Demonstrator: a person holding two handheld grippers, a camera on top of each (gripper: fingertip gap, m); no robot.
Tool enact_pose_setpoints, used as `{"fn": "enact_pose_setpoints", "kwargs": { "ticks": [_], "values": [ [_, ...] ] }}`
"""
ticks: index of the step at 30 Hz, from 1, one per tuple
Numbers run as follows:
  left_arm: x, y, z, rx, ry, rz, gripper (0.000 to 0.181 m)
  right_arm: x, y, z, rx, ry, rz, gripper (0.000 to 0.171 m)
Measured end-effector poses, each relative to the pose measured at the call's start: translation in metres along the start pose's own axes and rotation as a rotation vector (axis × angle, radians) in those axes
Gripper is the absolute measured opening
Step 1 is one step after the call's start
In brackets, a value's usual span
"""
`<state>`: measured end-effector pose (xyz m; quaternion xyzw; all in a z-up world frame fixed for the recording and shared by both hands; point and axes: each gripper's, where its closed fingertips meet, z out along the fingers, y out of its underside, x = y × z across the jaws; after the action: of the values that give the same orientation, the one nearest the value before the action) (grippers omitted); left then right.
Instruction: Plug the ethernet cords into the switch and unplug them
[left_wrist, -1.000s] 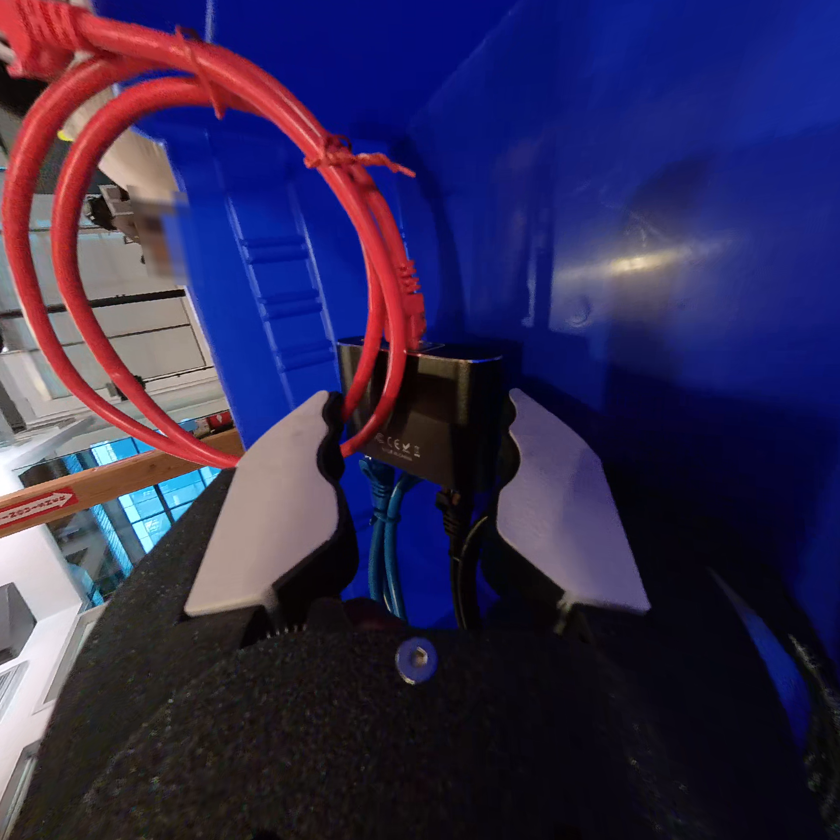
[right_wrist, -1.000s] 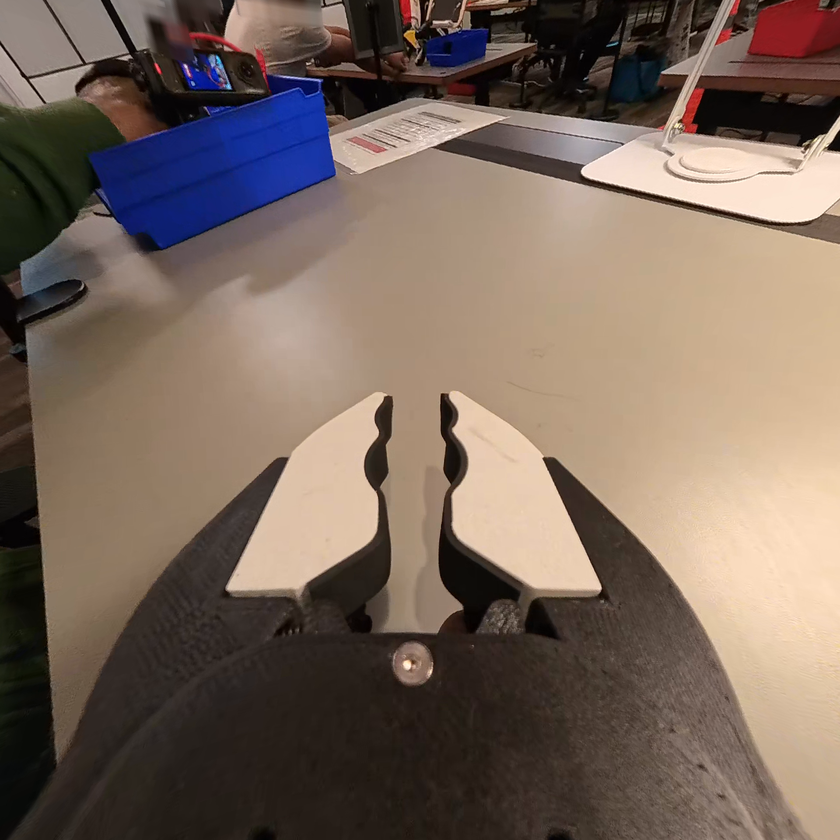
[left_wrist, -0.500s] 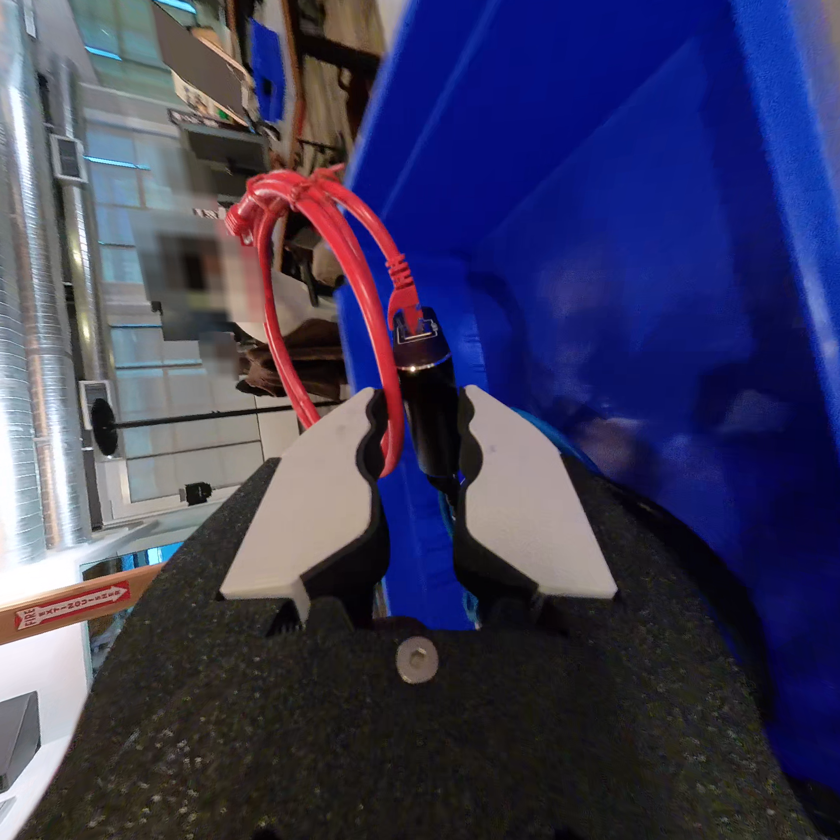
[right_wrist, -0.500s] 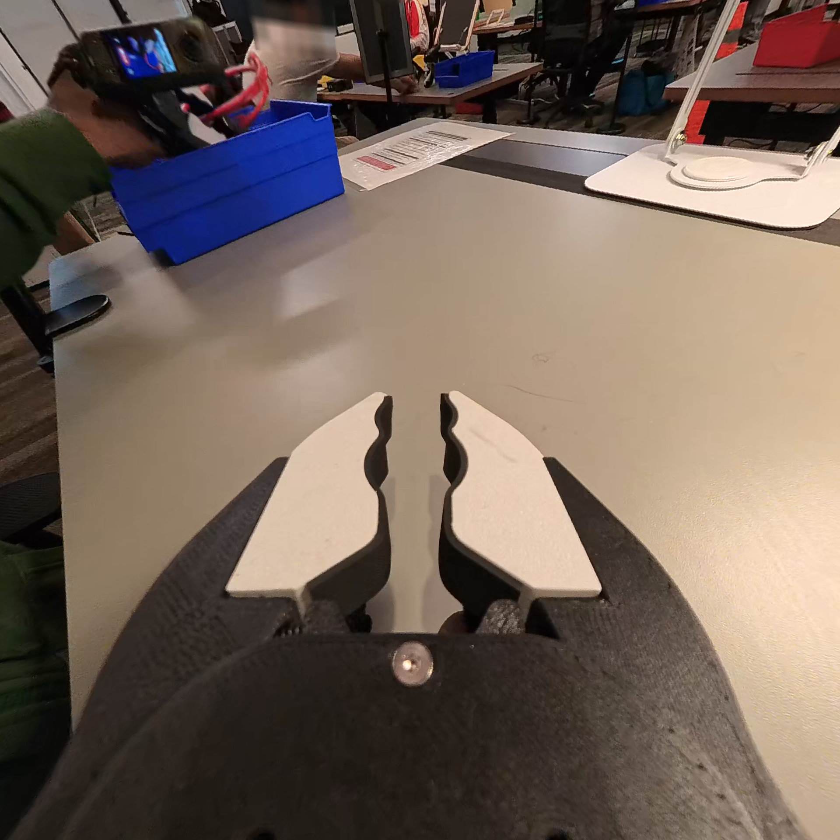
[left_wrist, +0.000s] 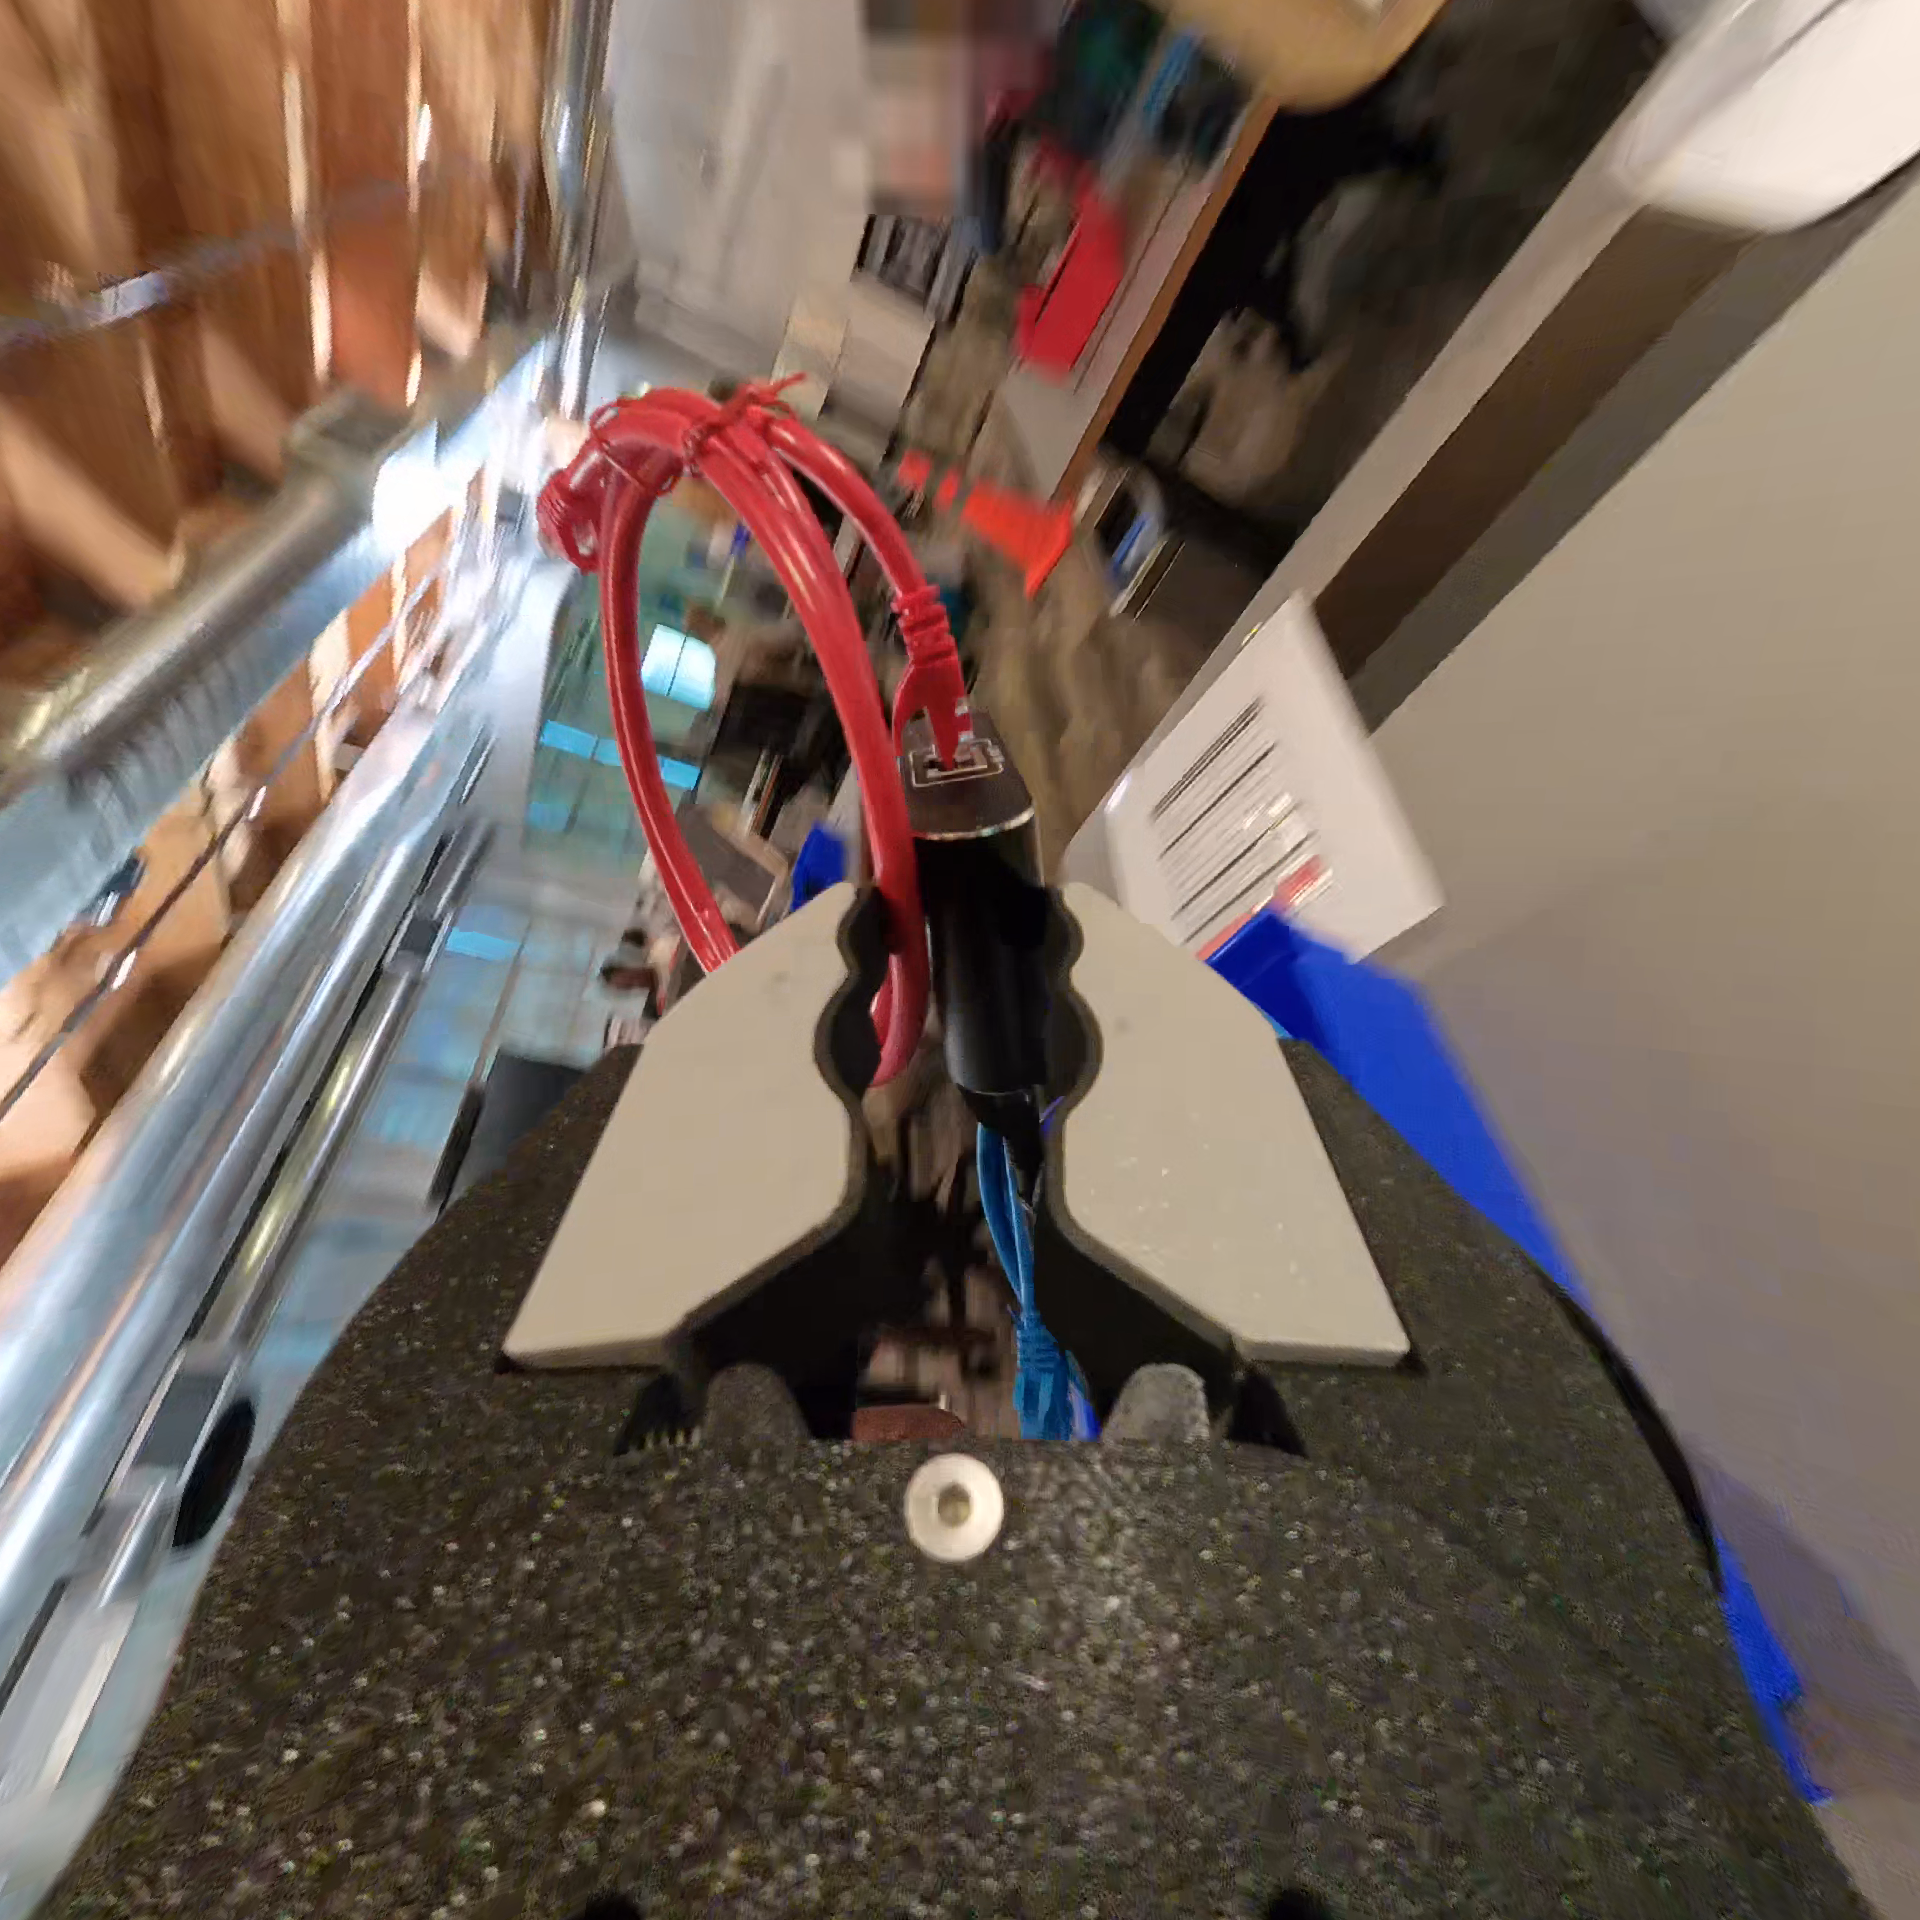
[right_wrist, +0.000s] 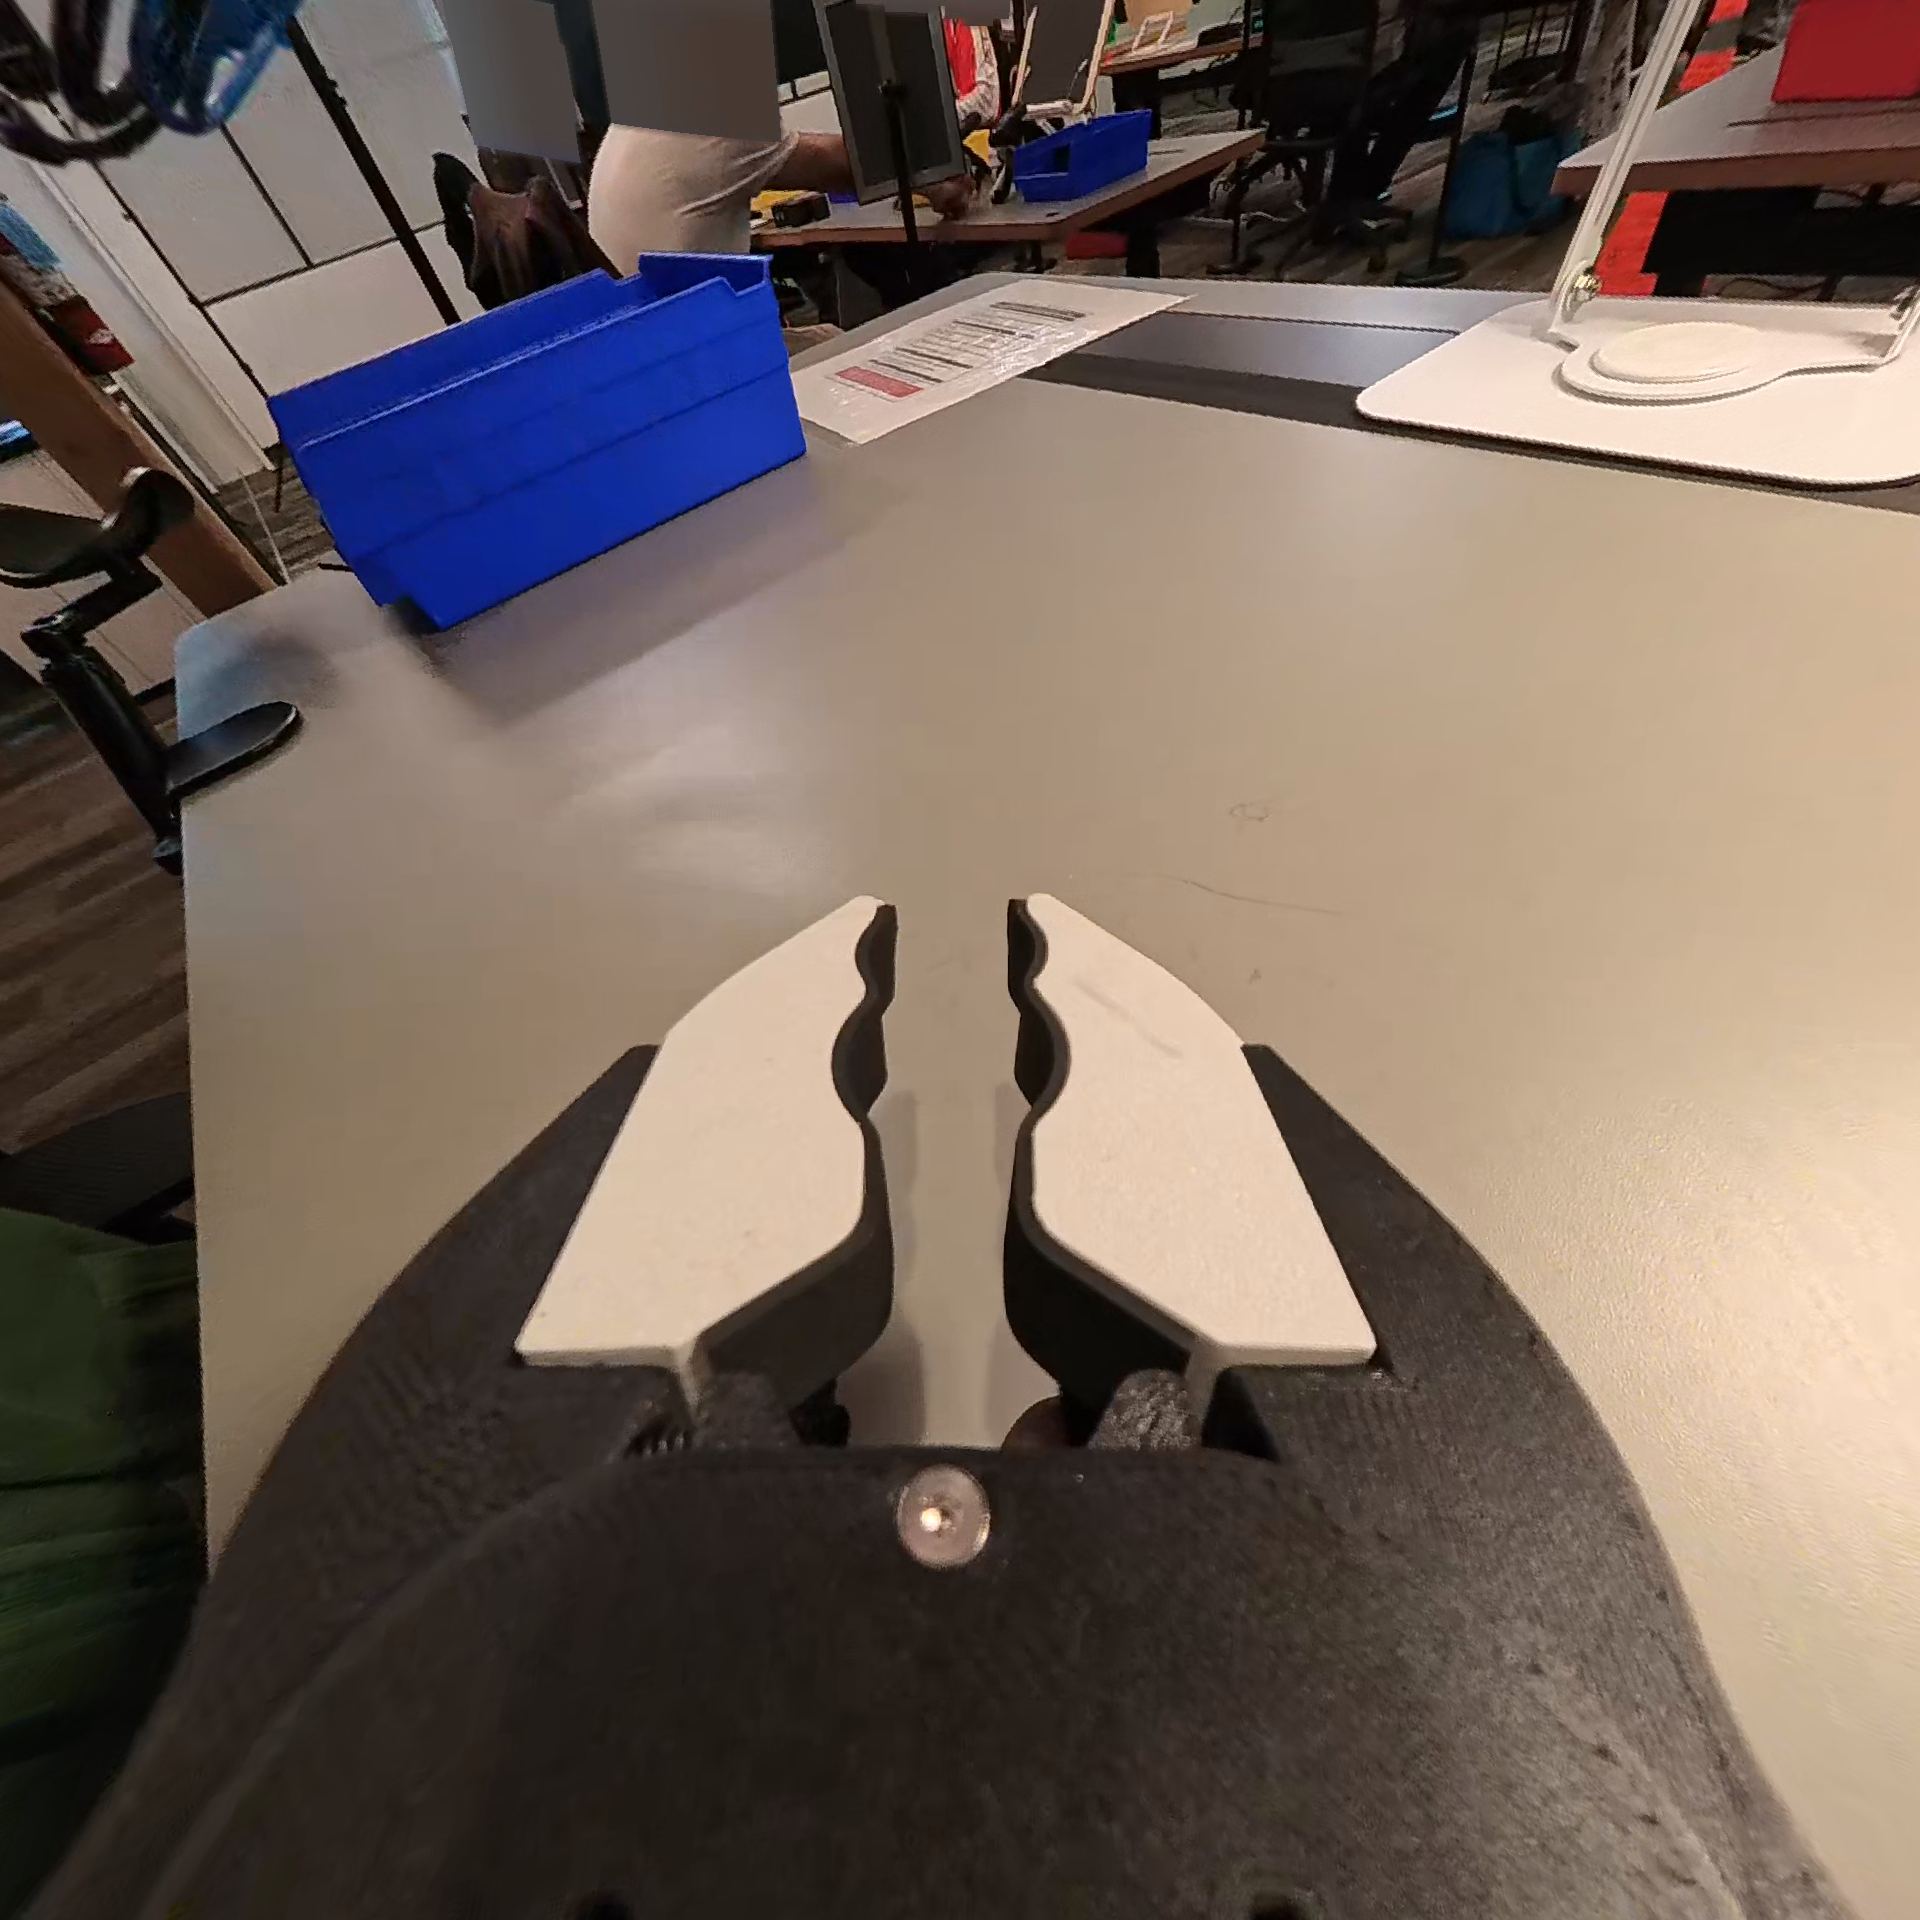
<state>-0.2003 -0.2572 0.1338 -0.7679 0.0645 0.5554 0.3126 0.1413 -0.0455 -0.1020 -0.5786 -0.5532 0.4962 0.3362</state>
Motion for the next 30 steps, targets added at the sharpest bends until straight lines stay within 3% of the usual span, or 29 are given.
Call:
{"fn": "enact_pose_setpoints", "kwargs": {
  "ticks": [3, 7, 12, 17, 23, 30],
  "values": [
    [0.062, -0.064, -0.017, 0.197, 0.111, 0.055, 0.03, 0.0, -0.001, -0.002, 0.009, 0.001, -0.009, 0.02],
    [0.17, -0.124, -0.028, 0.41, 0.271, 0.147, 0.031, 0.005, 0.002, -0.008, -0.008, 0.028, -0.048, 0.023],
    [0.293, -0.161, -0.026, 0.534, 0.454, 0.232, 0.03, 0.017, 0.008, -0.017, -0.05, 0.068, -0.109, 0.027],
    [0.373, -0.177, -0.027, 0.573, 0.534, 0.329, 0.03, 0.026, -0.004, -0.024, -0.046, 0.104, -0.208, 0.035],
    [0.398, -0.185, -0.033, 0.611, 0.522, 0.351, 0.034, 0.044, -0.016, 0.002, -0.108, 0.132, -0.39, 0.056],
    [0.353, -0.195, -0.06, 0.775, 0.868, -0.13, 0.061, 0.039, -0.031, 0.046, -0.229, 0.043, -0.552, 0.069]
  ]
}}
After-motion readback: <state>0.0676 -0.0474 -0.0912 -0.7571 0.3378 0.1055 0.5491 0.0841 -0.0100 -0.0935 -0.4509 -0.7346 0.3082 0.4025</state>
